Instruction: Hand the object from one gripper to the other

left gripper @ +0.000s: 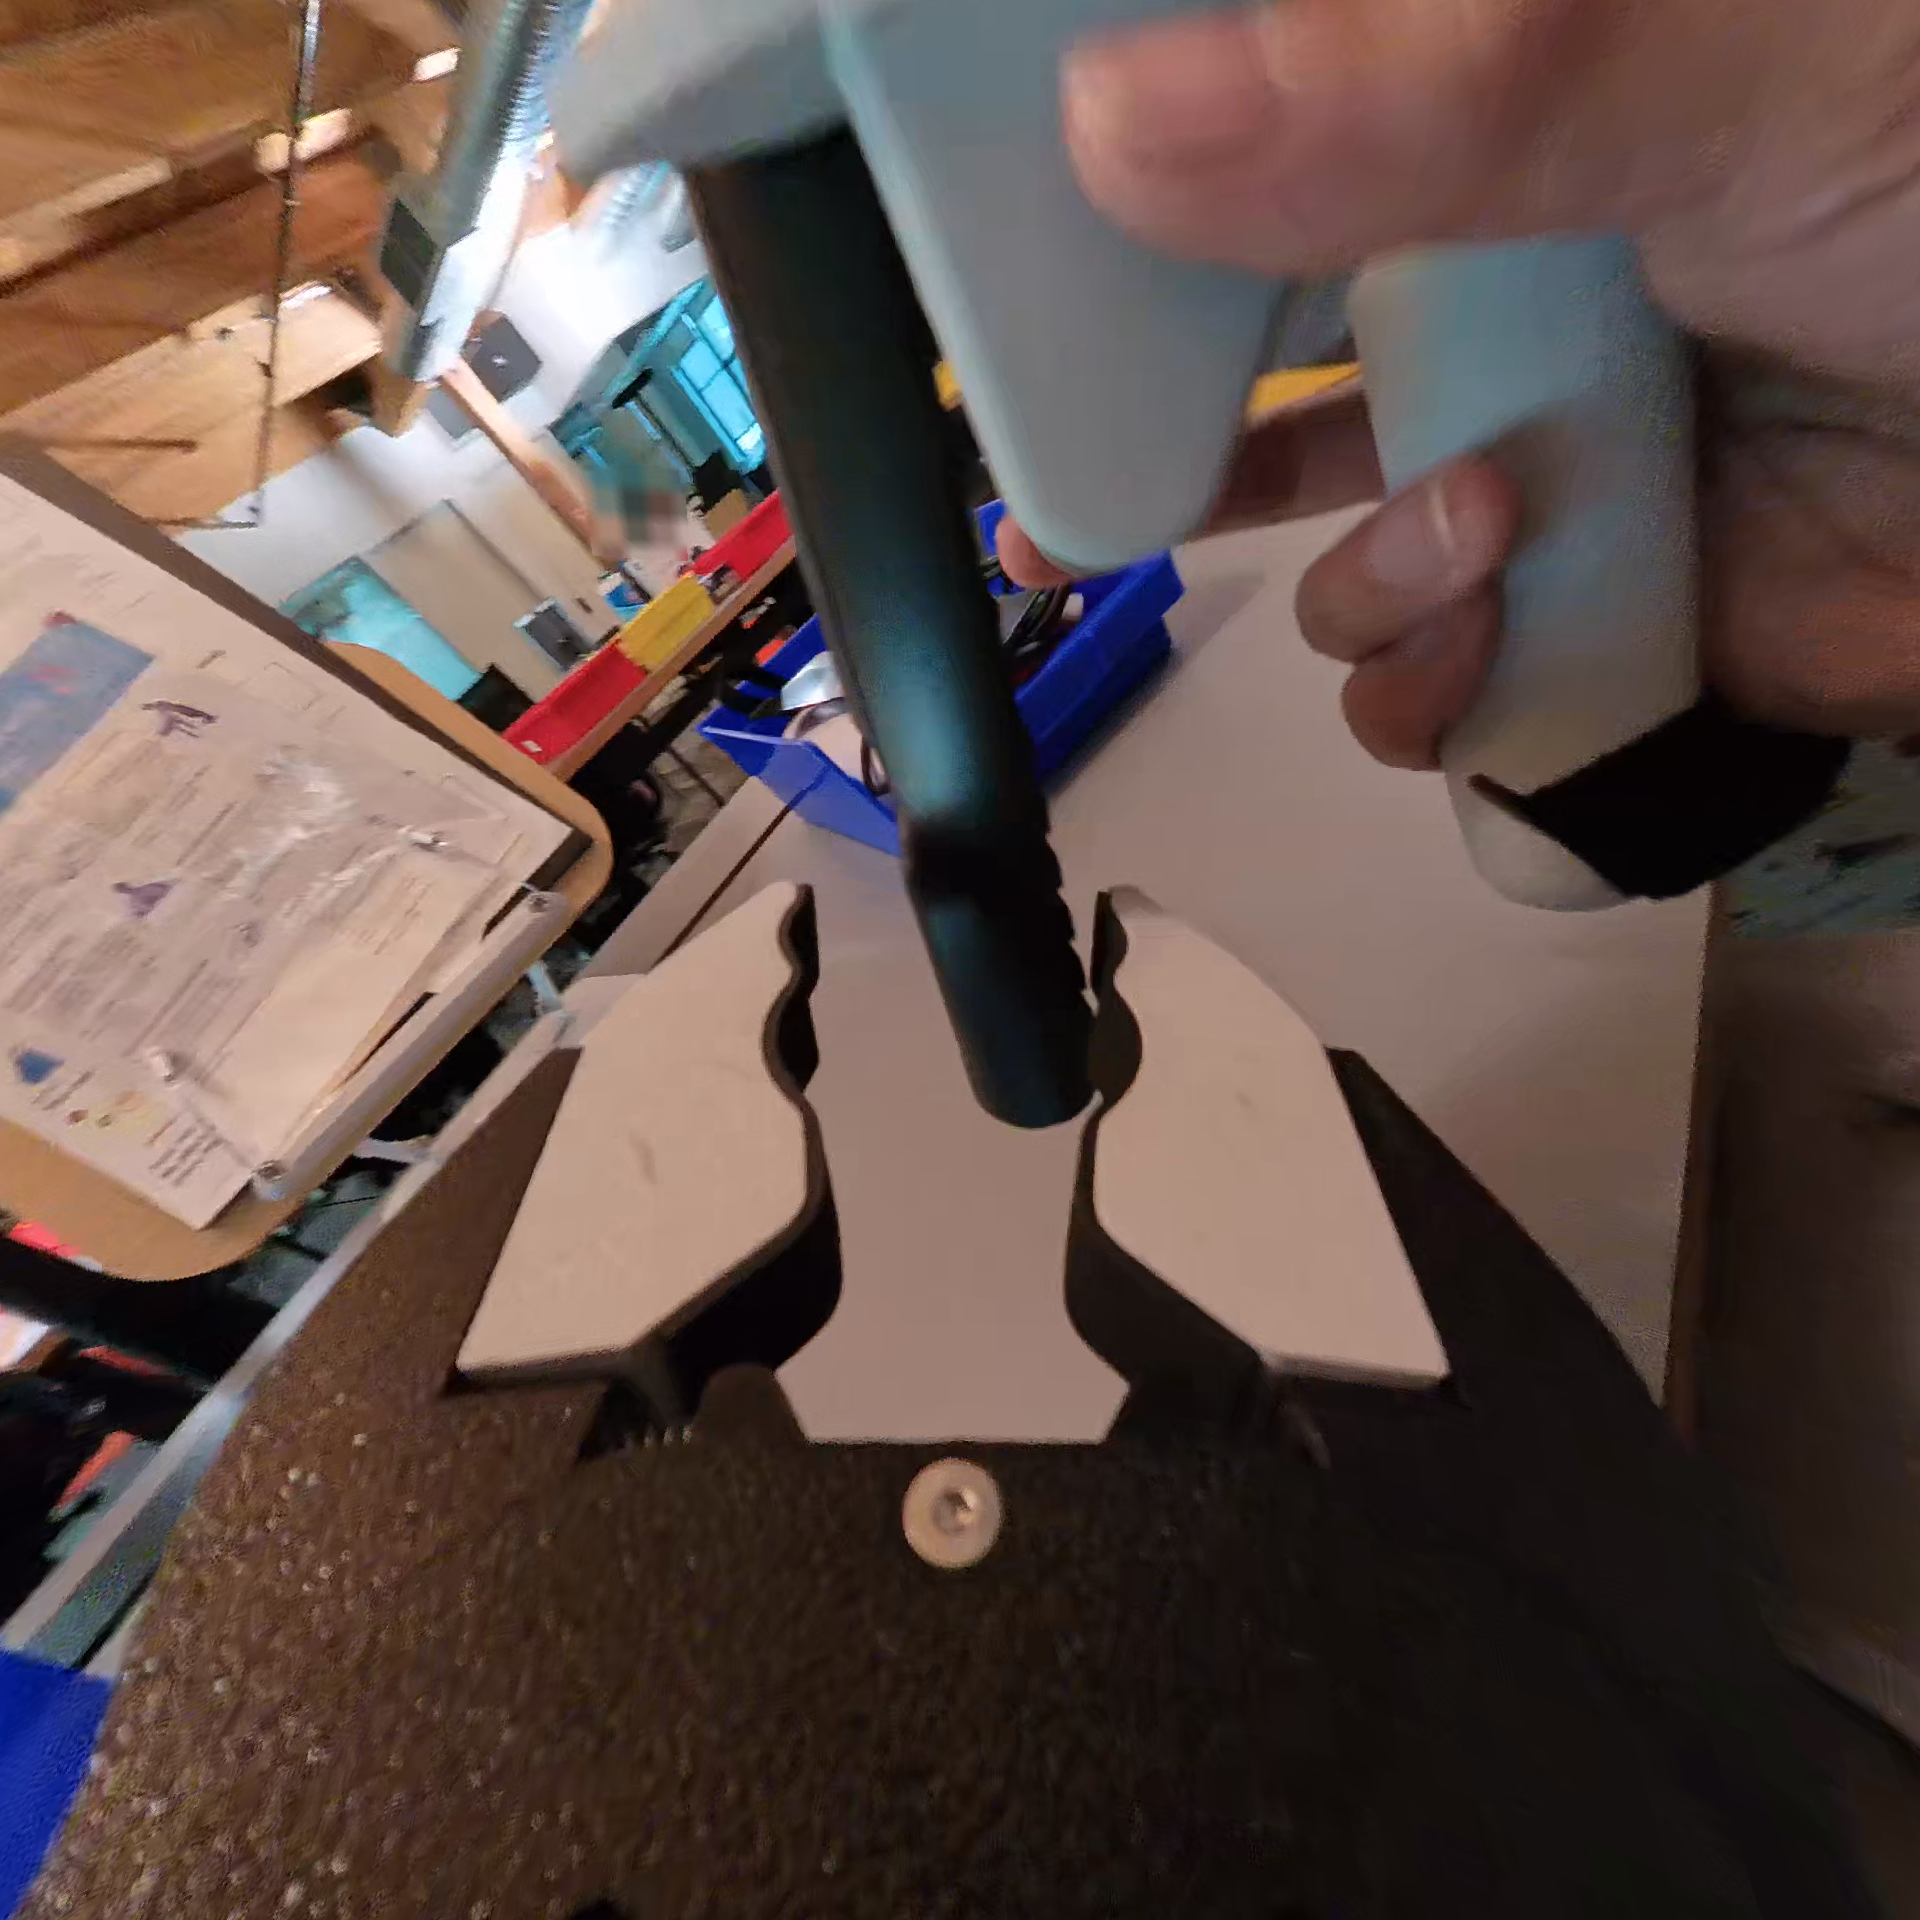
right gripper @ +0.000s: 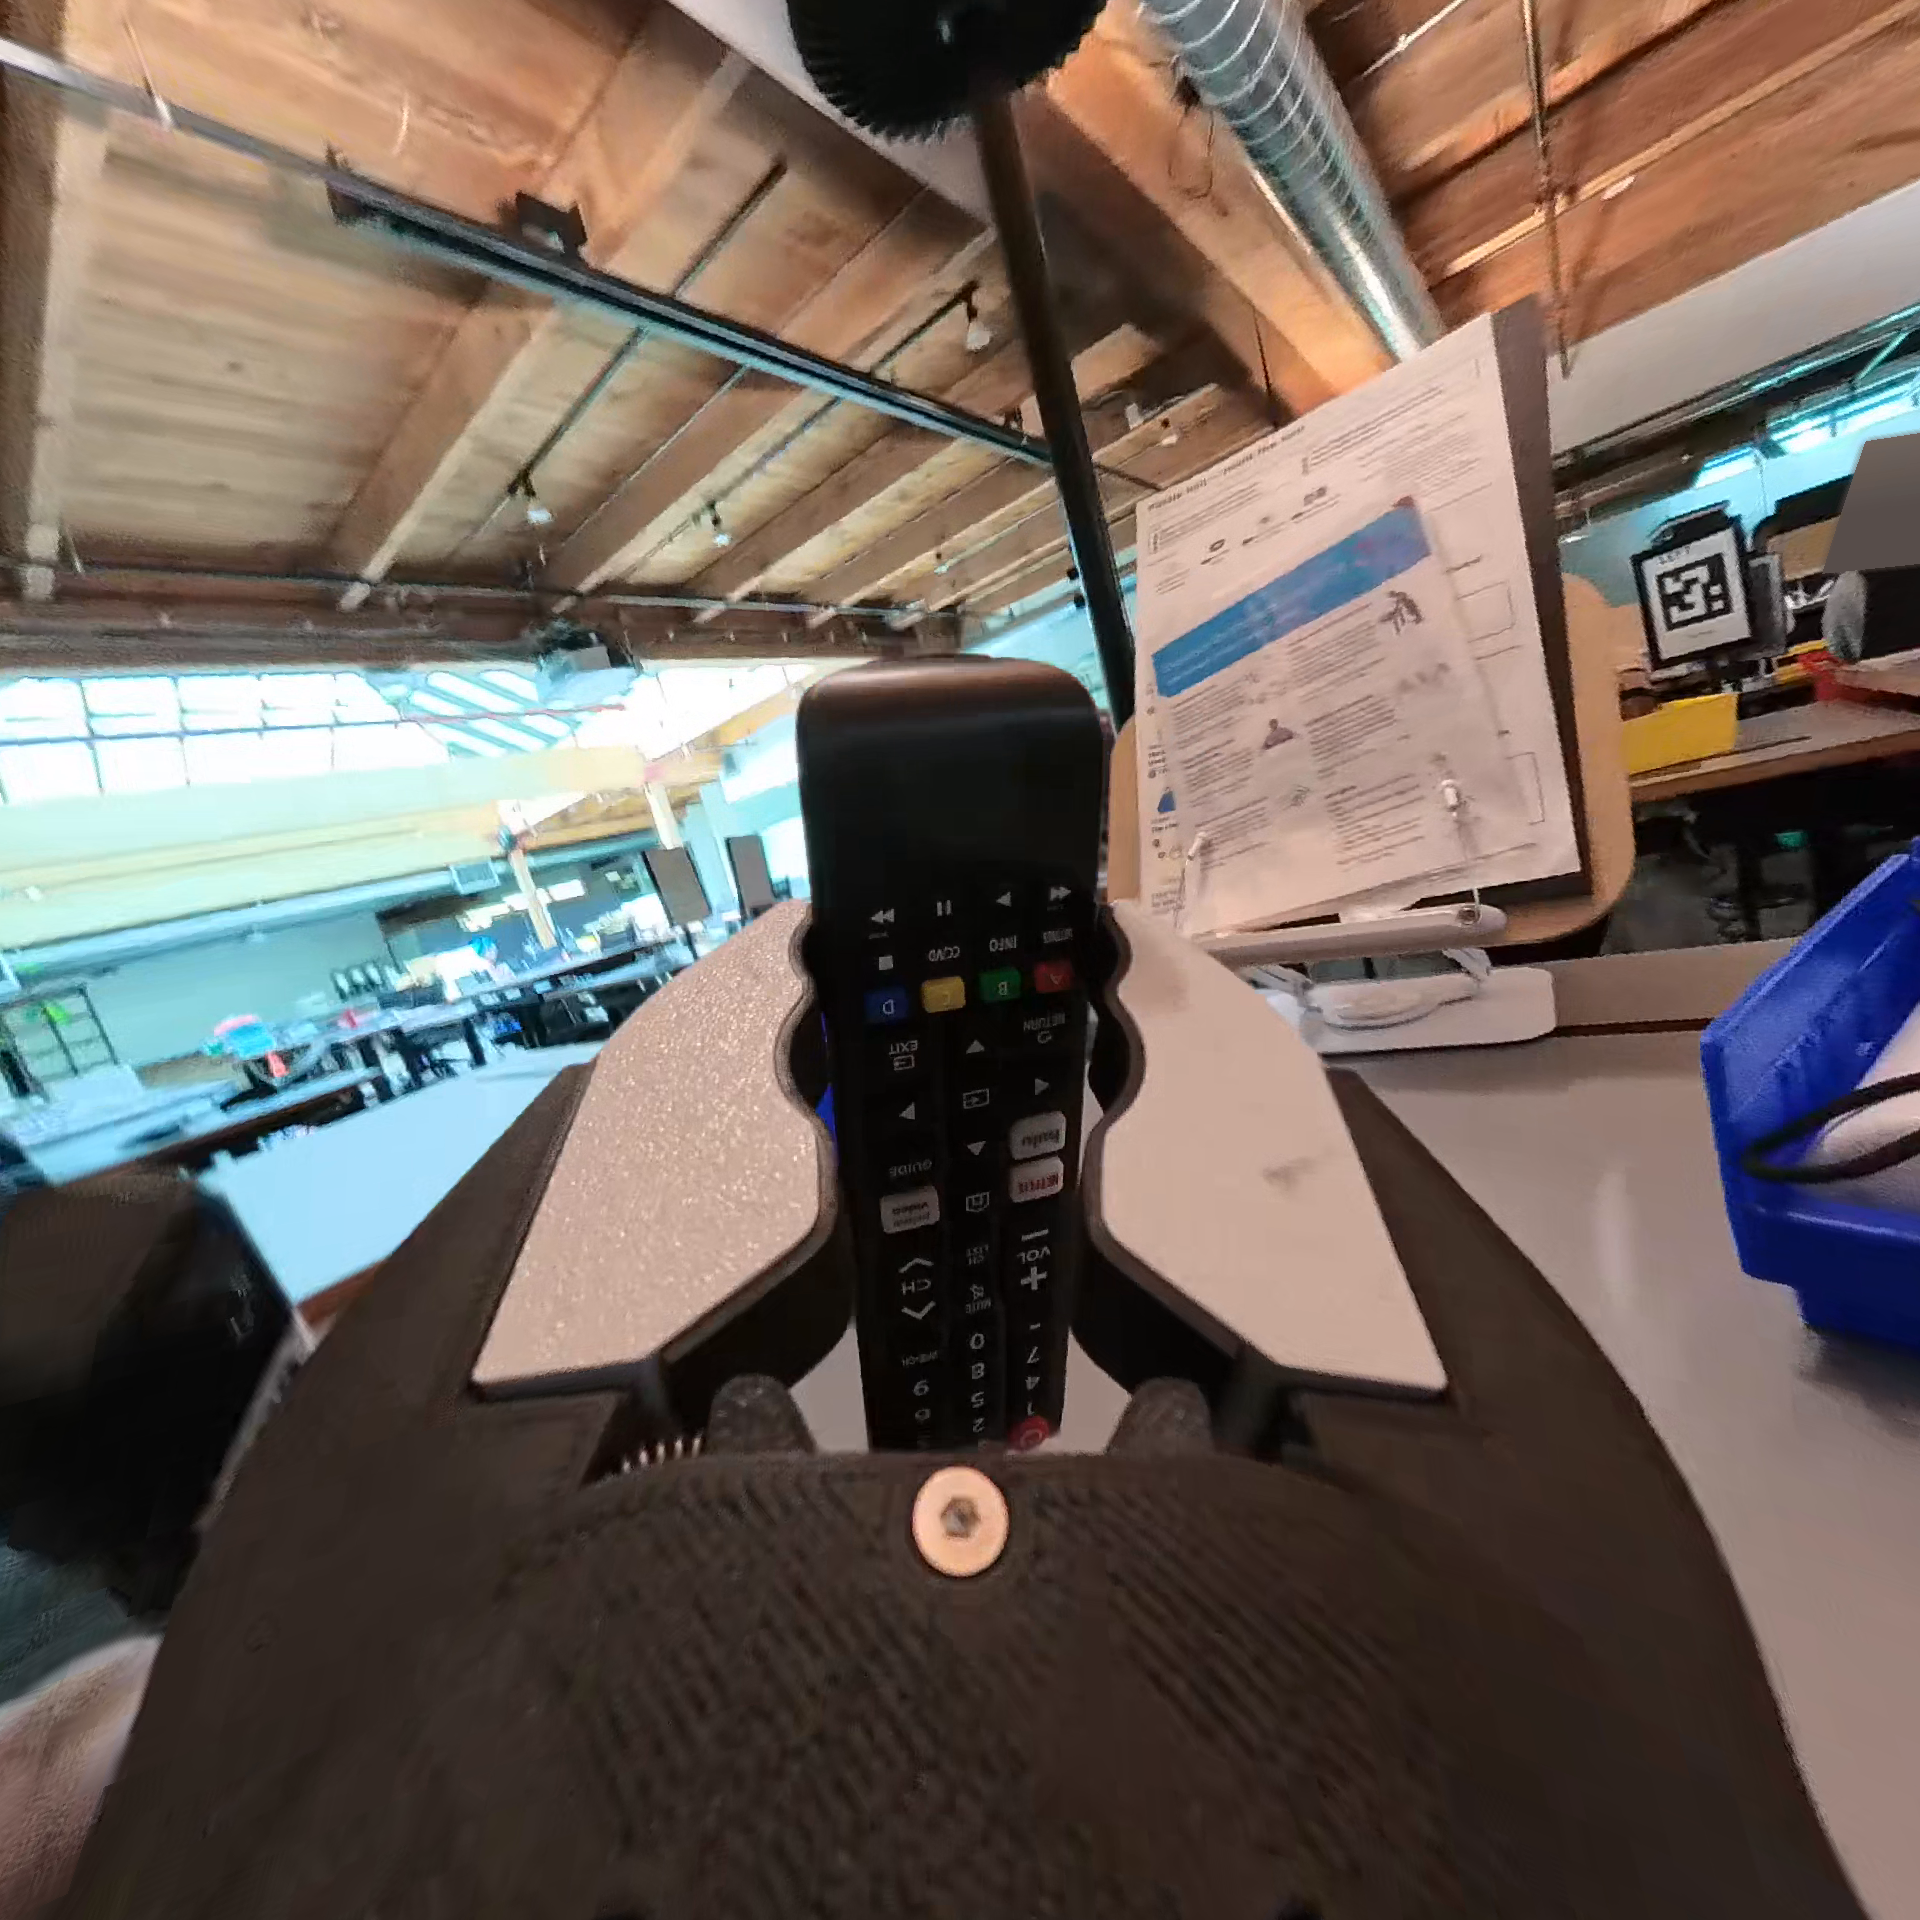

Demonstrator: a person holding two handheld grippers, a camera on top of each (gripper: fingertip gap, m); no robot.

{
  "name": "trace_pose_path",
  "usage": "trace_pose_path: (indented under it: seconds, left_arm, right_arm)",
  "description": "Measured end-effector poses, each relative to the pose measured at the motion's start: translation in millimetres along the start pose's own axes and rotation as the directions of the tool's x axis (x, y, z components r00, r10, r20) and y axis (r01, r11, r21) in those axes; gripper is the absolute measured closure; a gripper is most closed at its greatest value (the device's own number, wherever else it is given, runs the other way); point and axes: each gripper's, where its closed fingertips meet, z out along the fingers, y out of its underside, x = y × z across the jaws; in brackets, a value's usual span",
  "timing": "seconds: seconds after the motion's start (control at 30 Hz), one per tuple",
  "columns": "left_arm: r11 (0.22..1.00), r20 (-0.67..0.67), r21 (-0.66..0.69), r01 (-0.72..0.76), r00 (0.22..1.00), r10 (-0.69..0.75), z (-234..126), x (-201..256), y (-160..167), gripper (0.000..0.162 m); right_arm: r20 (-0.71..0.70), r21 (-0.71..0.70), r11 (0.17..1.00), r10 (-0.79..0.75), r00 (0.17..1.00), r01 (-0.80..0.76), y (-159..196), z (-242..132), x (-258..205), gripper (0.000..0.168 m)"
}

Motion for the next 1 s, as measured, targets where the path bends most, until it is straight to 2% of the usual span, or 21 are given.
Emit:
trace_pose_path:
  seconds: [0.03, 0.07, 0.2, 0.23, 0.3, 0.37, 0.43, 0.53, 0.6, 0.67, 0.73, 0.8, 0.9, 1.0]
  left_arm:
    - [1.000, 0.012, -0.013, -0.025, 1.000, 0.025, 1.3, 4.3, 2.1, 0.115]
    - [0.999, 0.031, -0.022, -0.040, 0.999, 0.040, 2.0, 6.3, 3.7, 0.128]
    - [0.999, 0.058, -0.014, 0.037, 0.998, -0.037, 3.4, -2.7, 9.7, 0.133]
    - [0.996, 0.031, -0.001, 0.087, 0.996, -0.087, 2.3, -6.5, 10.4, 0.136]
    - [0.971, -0.131, 0.046, 0.233, 0.966, -0.225, -1.0, -5.8, 7.1, 0.138]
    - [0.902, -0.368, 0.076, 0.425, 0.853, -0.370, -10.7, 0.6, -2.4, 0.138]
    - [0.806, -0.618, 0.043, 0.590, 0.650, -0.442, -29.1, 9.3, -14.0, 0.138]
    - [0.749, -0.780, -0.063, 0.660, 0.436, -0.449, -48.4, 17.7, -15.2, 0.138]
    - [0.758, -0.834, -0.098, 0.645, 0.362, -0.416, -58.1, 27.3, -13.9, 0.138]
    - [0.775, -0.849, -0.117, 0.620, 0.343, -0.403, -60.0, 35.1, -11.0, 0.138]
    - [0.784, -0.853, -0.132, 0.607, 0.333, -0.401, -59.1, 41.2, -9.0, 0.138]
    - [0.785, -0.848, -0.123, 0.607, 0.347, -0.401, -56.8, 42.6, -9.0, 0.138]
    - [0.792, -0.801, -0.064, 0.607, 0.442, -0.403, -49.1, 32.6, -9.2, 0.138]
    - [0.803, -0.639, 0.015, 0.596, 0.623, -0.451, -29.9, 9.0, -1.5, 0.129]
  right_arm:
    - [0.001, 0.013, 1.000, 0.023, 1.000, -0.023, -2.4, -0.8, -1.6, 0.119]
    - [0.001, 0.005, 1.000, 0.022, 1.000, -0.022, -1.8, -0.4, -2.5, 0.119]
    - [0.054, -0.069, 0.996, -0.055, 0.997, 0.059, 4.4, 3.7, -3.9, 0.118]
    - [0.117, -0.088, 0.990, -0.098, 0.988, 0.108, 6.3, 4.5, -7.9, 0.117]
    - [0.245, -0.161, 0.964, -0.169, 0.955, 0.212, 15.1, 3.2, -14.9, 0.107]
    - [0.333, -0.219, 0.946, -0.156, 0.930, 0.237, 22.3, -0.4, -18.9, 0.088]
    - [0.392, -0.224, 0.956, -0.087, 0.916, 0.187, 20.3, -4.5, -22.3, 0.083]
    - [0.431, -0.231, 0.973, 0.077, 0.899, 0.027, 14.7, -5.8, -25.0, 0.087]
    - [0.466, -0.252, 0.968, 0.136, 0.874, -0.016, 18.6, -7.3, -31.8, 0.092]
    - [0.517, -0.286, 0.958, 0.126, 0.847, 0.032, 29.3, -11.7, -42.9, 0.103]
    - [0.542, -0.263, 0.957, 0.041, 0.839, 0.123, 35.6, -13.9, -47.9, 0.138]
    - [0.531, -0.251, 0.956, 0.006, 0.847, 0.151, 35.6, -11.8, -48.0, 0.141]
    - [0.495, -0.219, 0.959, -0.048, 0.868, 0.178, 30.0, -7.7, -45.7, 0.142]
    - [0.349, -0.166, 0.962, -0.146, 0.926, 0.215, 23.1, 0.9, -28.8, 0.143]
